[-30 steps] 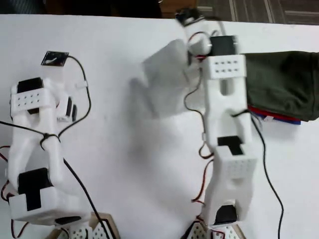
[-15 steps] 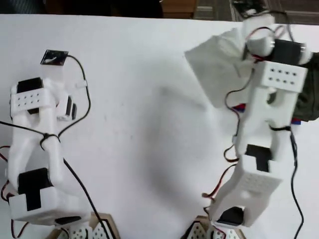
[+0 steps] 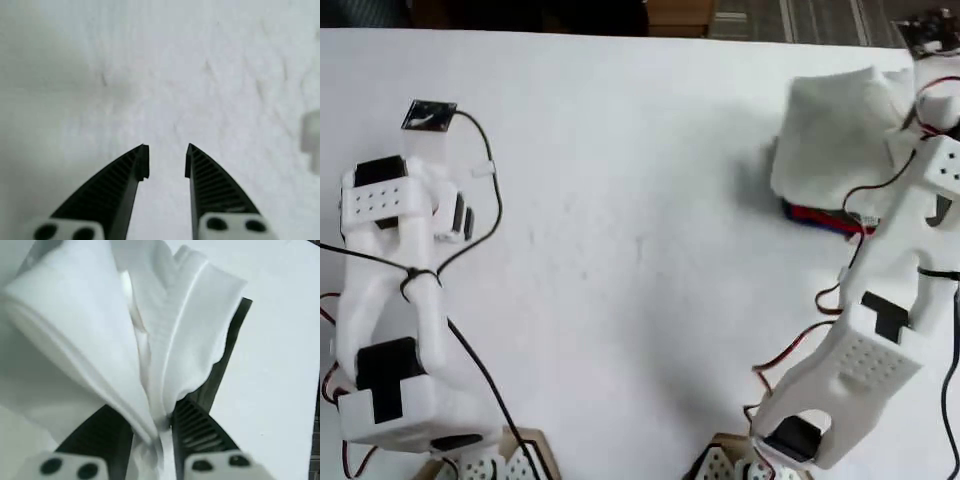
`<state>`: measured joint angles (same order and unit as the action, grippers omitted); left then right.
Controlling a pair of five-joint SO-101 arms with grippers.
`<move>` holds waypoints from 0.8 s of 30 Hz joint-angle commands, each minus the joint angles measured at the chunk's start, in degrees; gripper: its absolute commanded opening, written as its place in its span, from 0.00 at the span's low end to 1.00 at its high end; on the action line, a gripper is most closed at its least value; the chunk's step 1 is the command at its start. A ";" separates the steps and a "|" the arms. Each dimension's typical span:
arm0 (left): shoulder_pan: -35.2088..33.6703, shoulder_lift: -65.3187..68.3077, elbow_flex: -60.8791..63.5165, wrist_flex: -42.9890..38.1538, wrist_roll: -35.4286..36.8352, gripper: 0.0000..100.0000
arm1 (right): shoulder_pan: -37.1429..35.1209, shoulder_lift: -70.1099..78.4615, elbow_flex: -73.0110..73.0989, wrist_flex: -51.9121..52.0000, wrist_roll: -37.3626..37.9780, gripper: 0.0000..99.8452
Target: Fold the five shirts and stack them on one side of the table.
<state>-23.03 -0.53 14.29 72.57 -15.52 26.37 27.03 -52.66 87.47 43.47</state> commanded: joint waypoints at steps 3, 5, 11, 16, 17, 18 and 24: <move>-0.62 -2.46 -0.22 -0.70 0.09 0.14 | 3.21 2.24 -1.23 -6.73 6.77 0.02; -0.62 -2.46 -0.22 -0.70 0.09 0.14 | 3.91 3.30 -1.23 -9.45 7.03 0.02; -0.44 -2.46 -0.22 -0.70 0.09 0.14 | 5.49 7.78 -1.23 -16.75 7.12 0.02; -0.44 -2.46 -0.22 -0.79 0.09 0.14 | 5.76 10.68 -1.23 -17.80 7.12 0.02; -0.44 -2.46 -0.22 -0.79 0.09 0.14 | 5.76 11.12 -1.23 -17.80 7.21 0.02; -0.44 -2.46 -0.22 -0.79 0.09 0.14 | 5.76 11.47 -1.23 -17.80 7.21 0.03; -0.62 -2.46 -0.22 -0.79 0.09 0.14 | 6.55 9.80 -1.93 -18.07 4.40 0.20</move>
<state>-23.03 -0.53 14.29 72.57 -15.52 32.00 39.34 -52.66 70.95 49.89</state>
